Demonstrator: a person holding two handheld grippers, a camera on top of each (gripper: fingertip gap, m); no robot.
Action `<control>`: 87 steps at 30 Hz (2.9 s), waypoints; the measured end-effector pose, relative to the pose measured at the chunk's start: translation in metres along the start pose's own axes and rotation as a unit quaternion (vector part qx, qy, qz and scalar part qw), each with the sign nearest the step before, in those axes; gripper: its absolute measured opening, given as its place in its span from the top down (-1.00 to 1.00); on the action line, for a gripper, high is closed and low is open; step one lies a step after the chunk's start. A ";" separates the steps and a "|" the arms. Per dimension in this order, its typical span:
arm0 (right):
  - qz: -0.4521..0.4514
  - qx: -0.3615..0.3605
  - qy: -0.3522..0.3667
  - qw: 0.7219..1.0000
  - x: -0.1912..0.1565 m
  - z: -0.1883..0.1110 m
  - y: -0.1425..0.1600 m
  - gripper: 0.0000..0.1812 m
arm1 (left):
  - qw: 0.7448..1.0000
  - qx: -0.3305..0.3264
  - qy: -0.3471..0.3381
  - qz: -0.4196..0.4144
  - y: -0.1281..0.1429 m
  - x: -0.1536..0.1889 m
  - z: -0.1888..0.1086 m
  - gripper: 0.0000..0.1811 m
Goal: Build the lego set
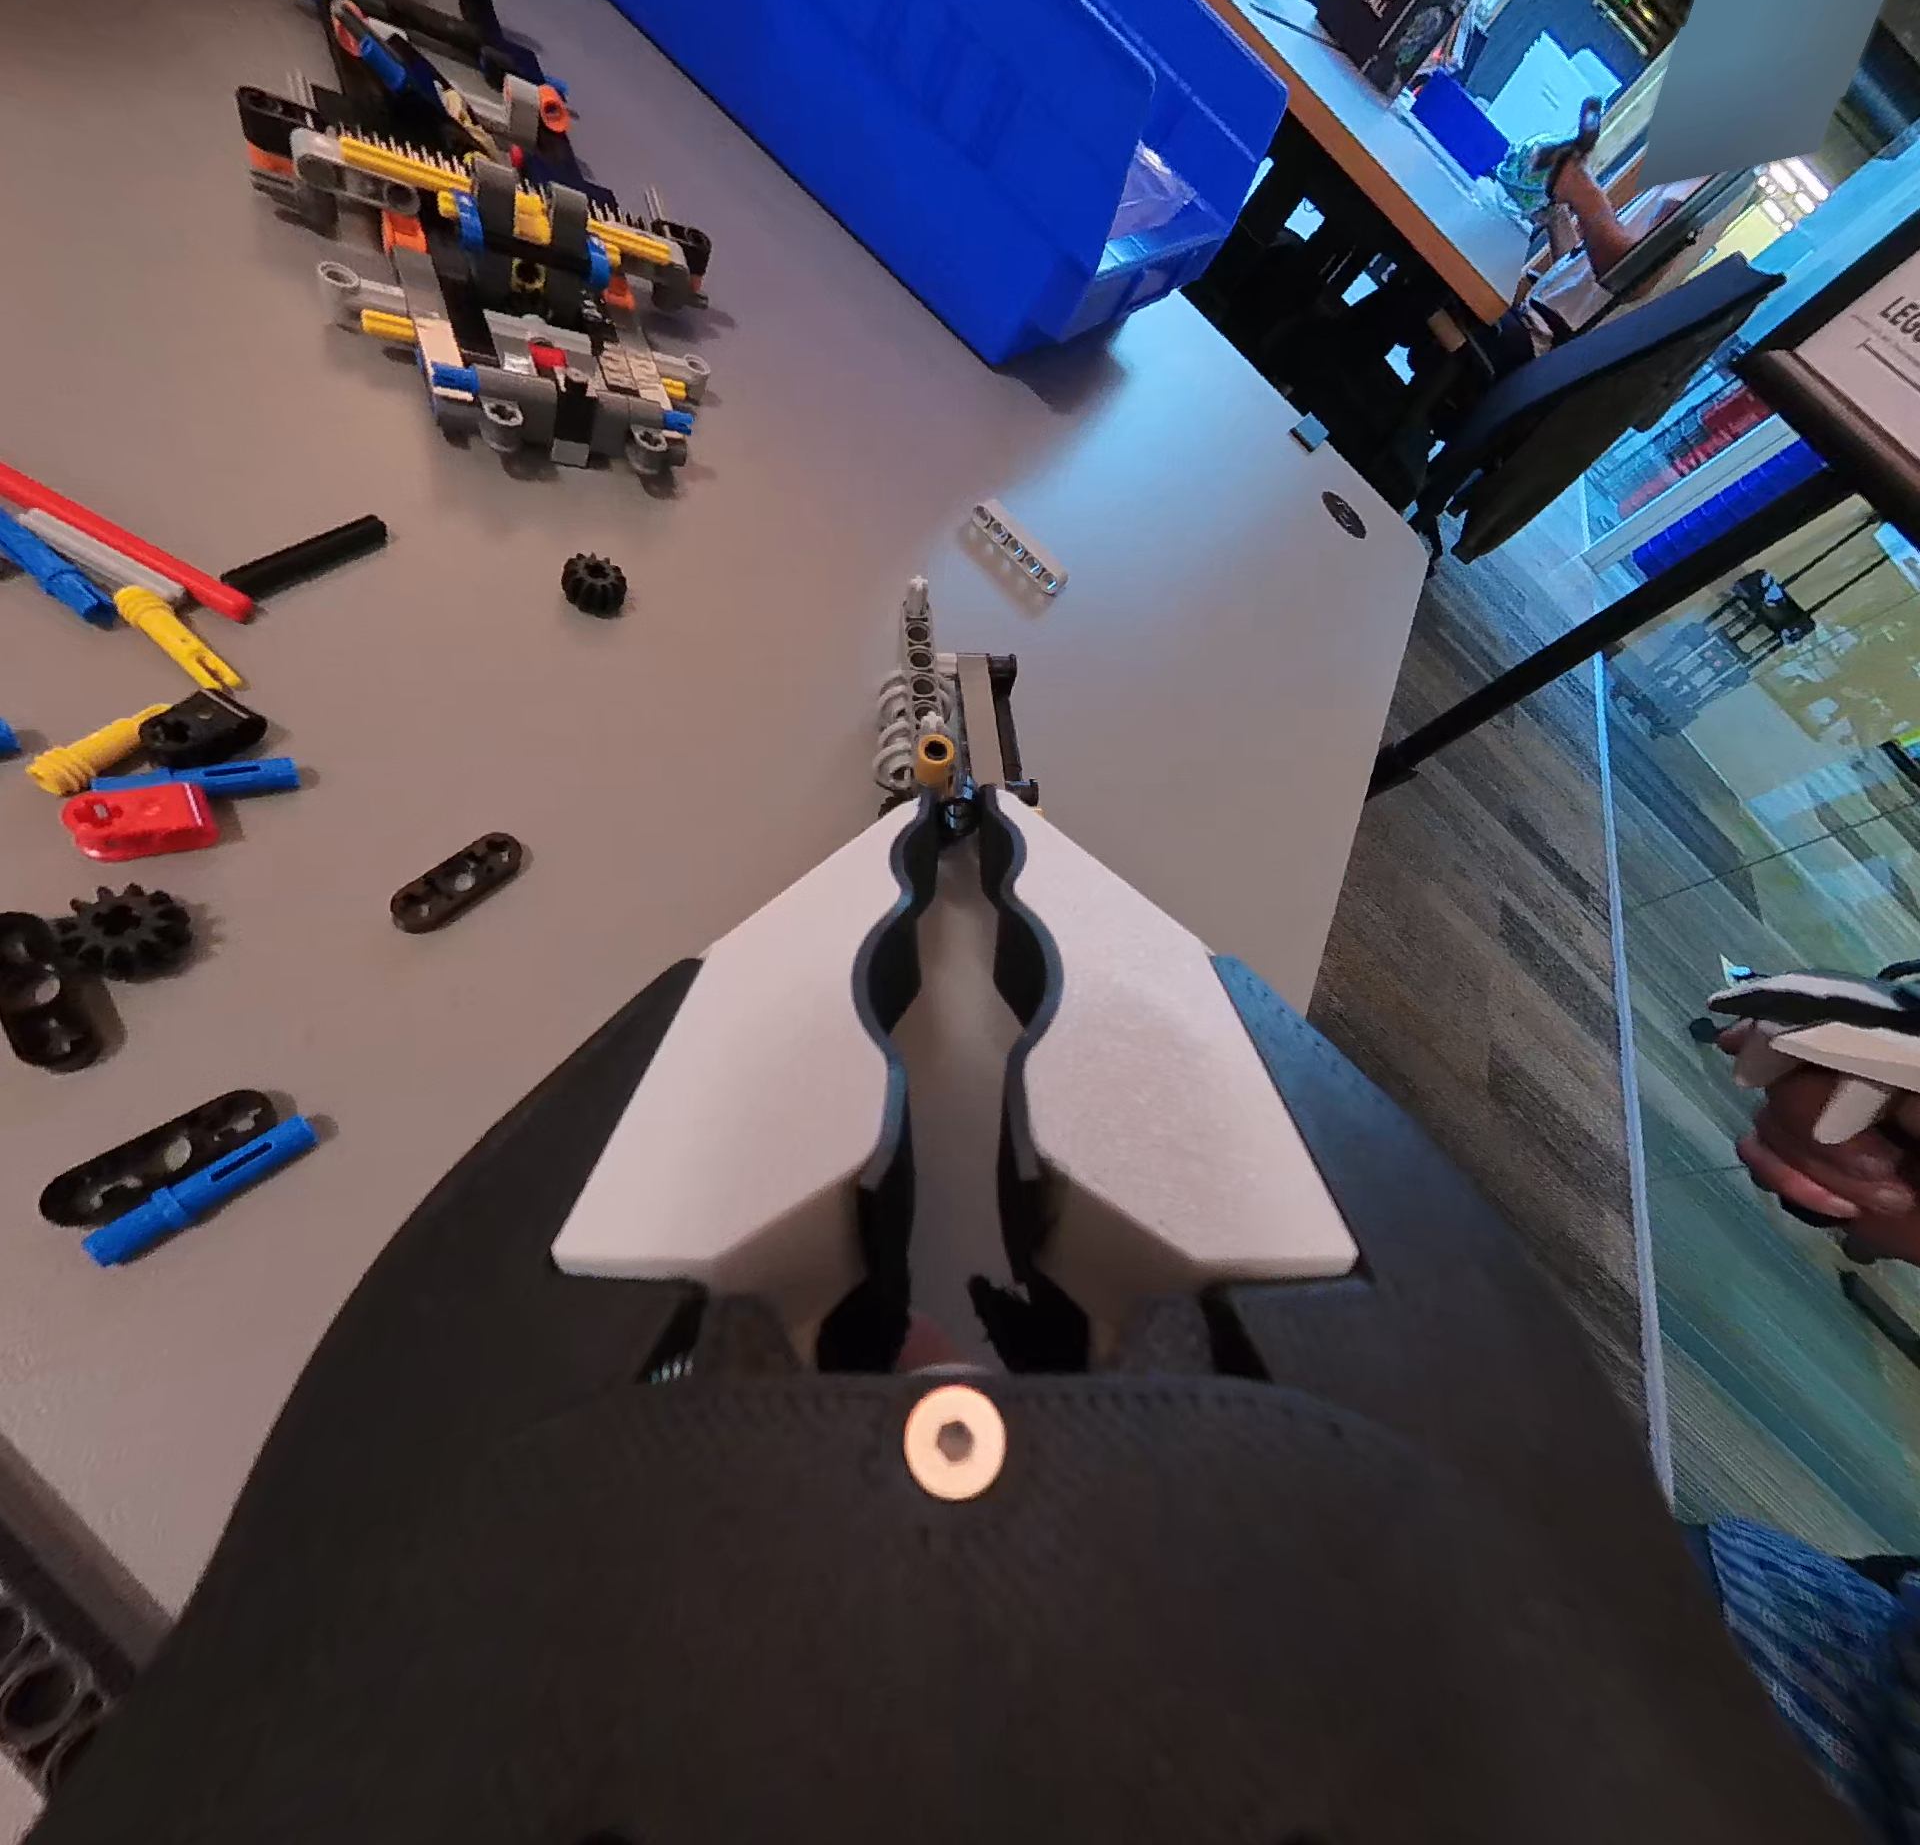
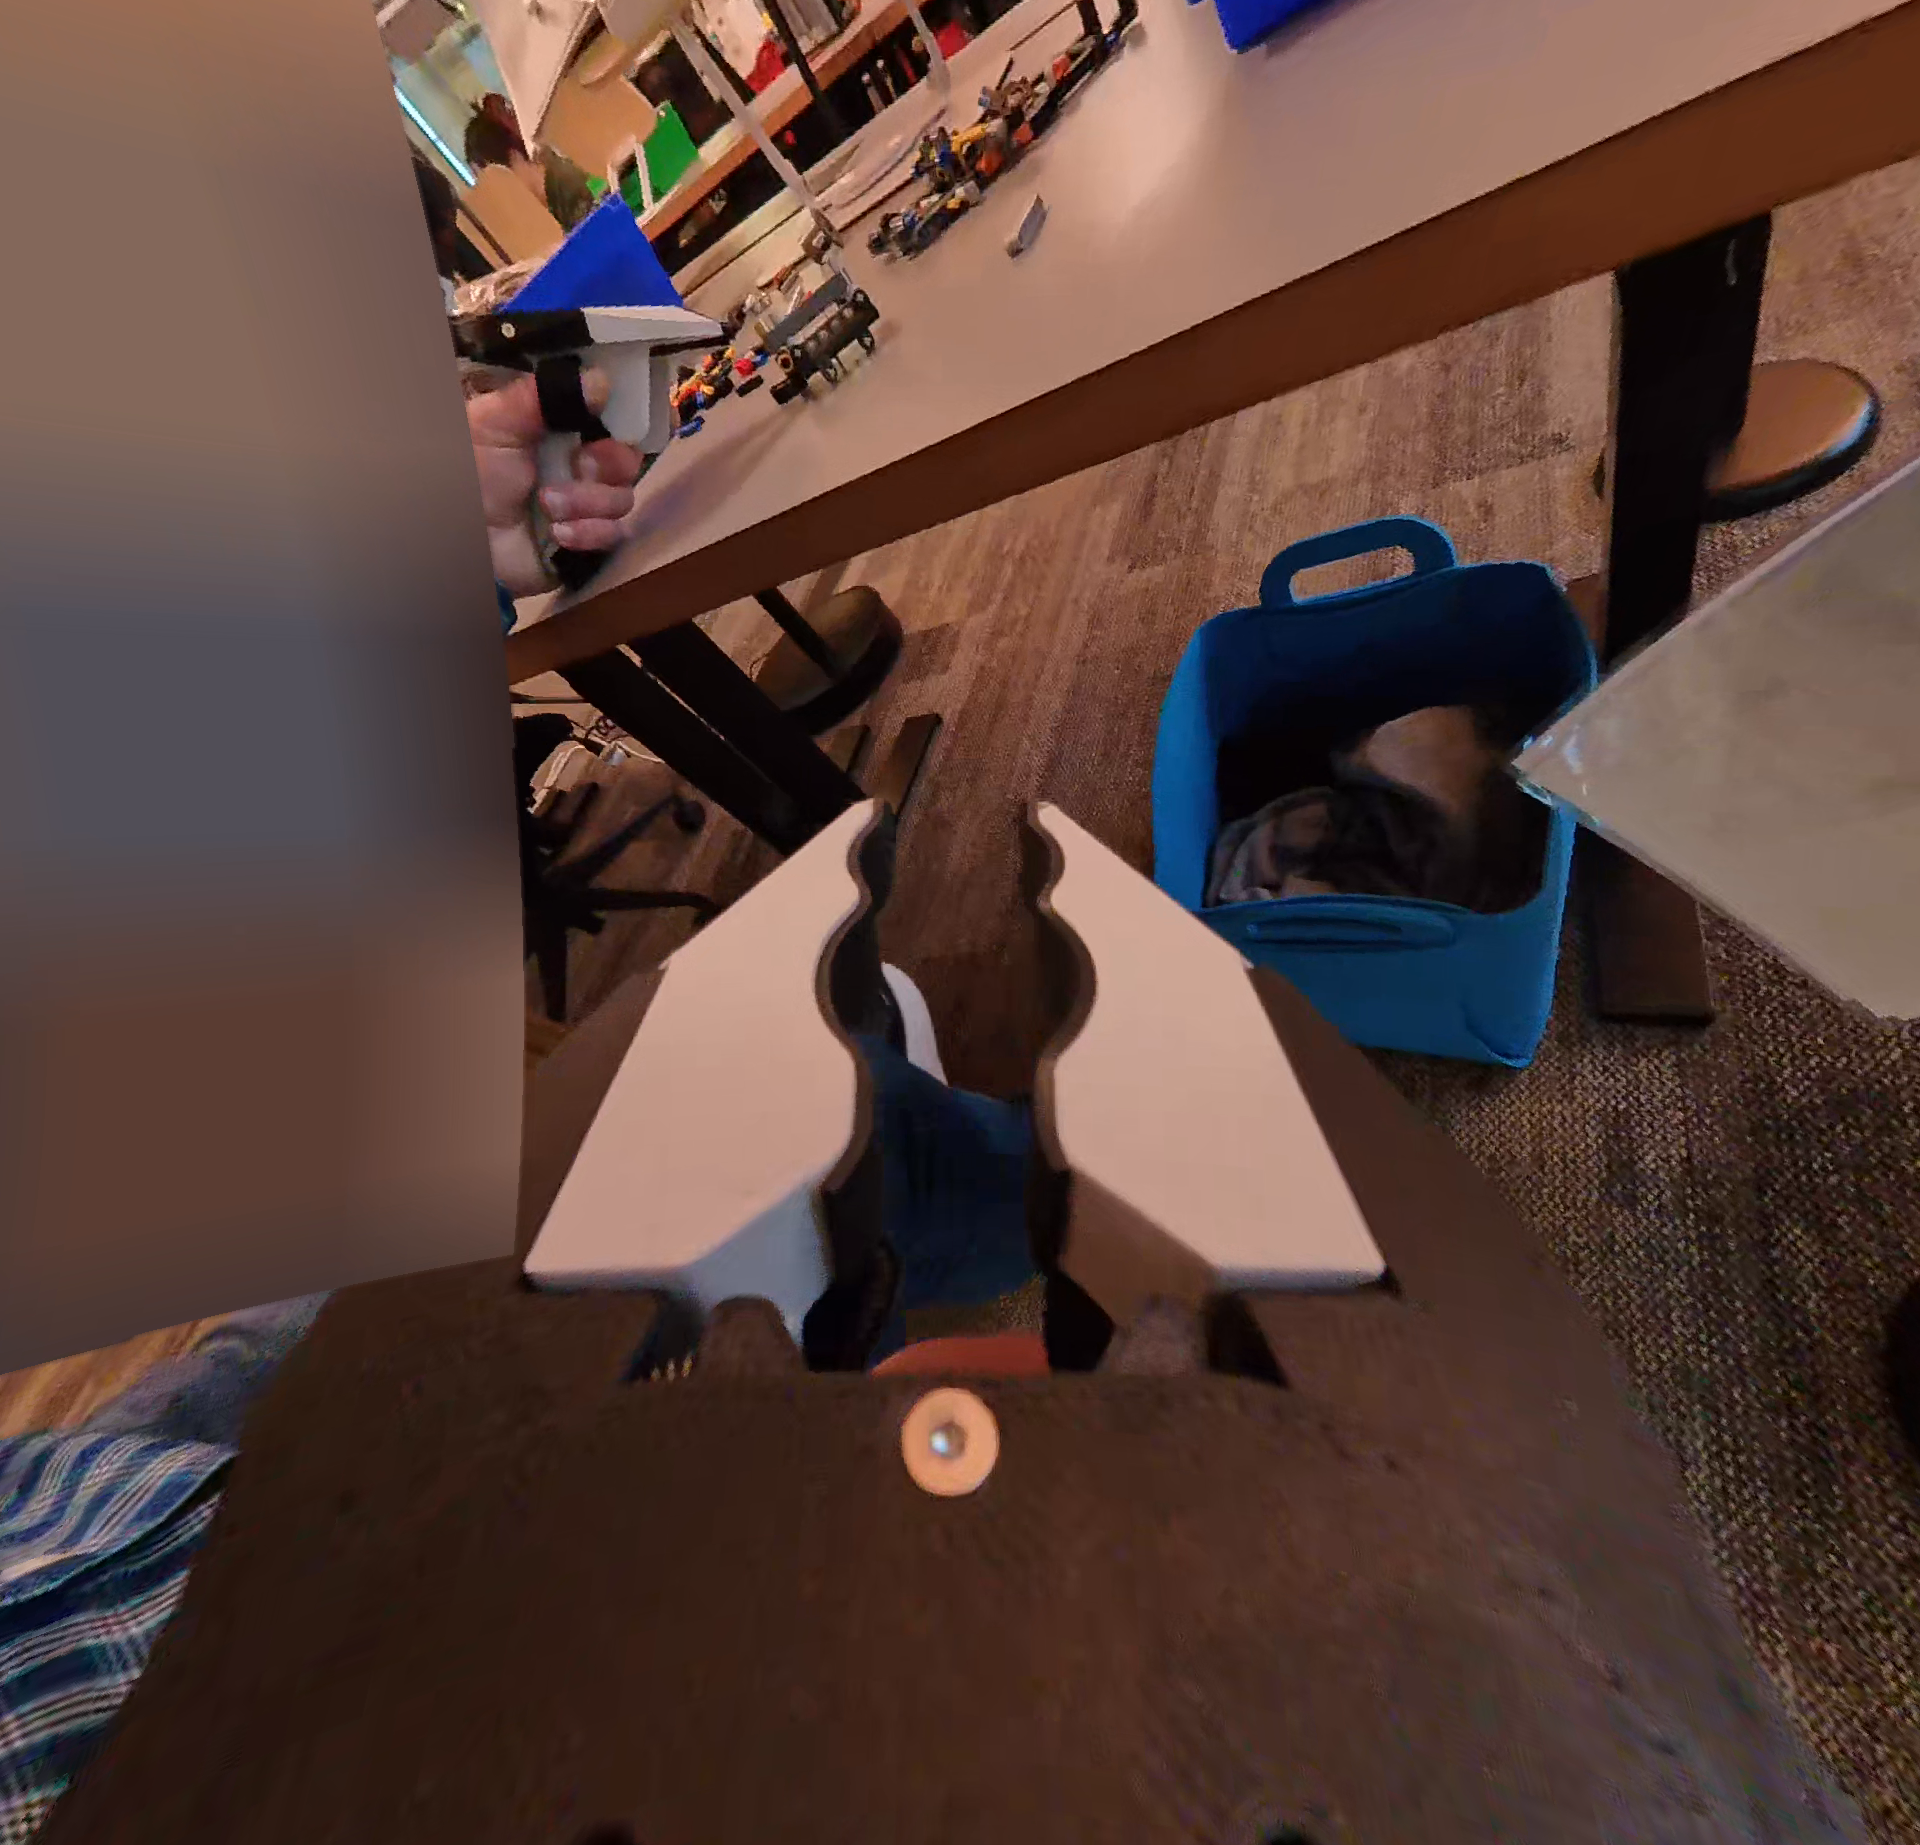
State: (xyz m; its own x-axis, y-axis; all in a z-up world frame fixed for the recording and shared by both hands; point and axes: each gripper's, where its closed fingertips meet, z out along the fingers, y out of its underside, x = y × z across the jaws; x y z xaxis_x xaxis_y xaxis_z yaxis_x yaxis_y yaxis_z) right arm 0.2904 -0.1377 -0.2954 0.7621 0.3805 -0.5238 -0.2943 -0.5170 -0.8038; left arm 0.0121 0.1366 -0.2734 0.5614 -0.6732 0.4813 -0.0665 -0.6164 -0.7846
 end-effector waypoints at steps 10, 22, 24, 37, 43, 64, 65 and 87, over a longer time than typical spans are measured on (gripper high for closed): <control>0.016 -0.008 0.021 1.000 0.023 -0.037 0.022 0.75 | 1.000 0.007 0.000 -0.001 -0.002 0.000 -0.002 0.95; -0.006 -0.046 0.055 0.997 0.069 -0.081 0.055 0.75 | 1.000 -0.003 -0.003 0.001 0.001 -0.001 0.001 0.95; -0.025 -0.045 0.041 0.998 0.061 -0.081 0.049 0.75 | 1.000 -0.006 -0.006 0.000 0.001 -0.002 0.001 0.95; -0.164 -0.079 0.035 0.983 0.015 -0.038 0.019 0.73 | 1.000 -0.030 0.000 0.009 0.008 0.003 0.006 0.95; -0.238 -0.083 0.015 0.968 -0.019 0.011 -0.015 0.72 | 1.000 -0.019 0.005 0.012 0.006 0.005 0.003 0.95; -0.443 -0.063 -0.152 0.881 -0.177 0.203 -0.072 0.86 | 0.994 0.099 0.034 0.011 -0.016 0.016 -0.035 0.95; -0.454 -0.065 -0.165 0.873 -0.185 0.223 -0.083 0.85 | 0.994 0.106 0.022 0.017 -0.016 0.011 -0.044 0.95; -0.589 -0.390 -0.223 0.672 -0.153 0.526 -0.066 0.86 | 0.983 0.176 -0.025 -0.039 -0.035 -0.077 -0.131 0.95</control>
State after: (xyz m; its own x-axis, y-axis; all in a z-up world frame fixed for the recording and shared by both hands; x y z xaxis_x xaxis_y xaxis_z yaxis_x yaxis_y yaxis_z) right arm -0.1101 0.2418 -0.3106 -0.0975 0.9800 0.1732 0.8857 0.1648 -0.4340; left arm -0.1370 0.1564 -0.2323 0.5940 -0.6028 0.5328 0.2629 -0.4805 -0.8367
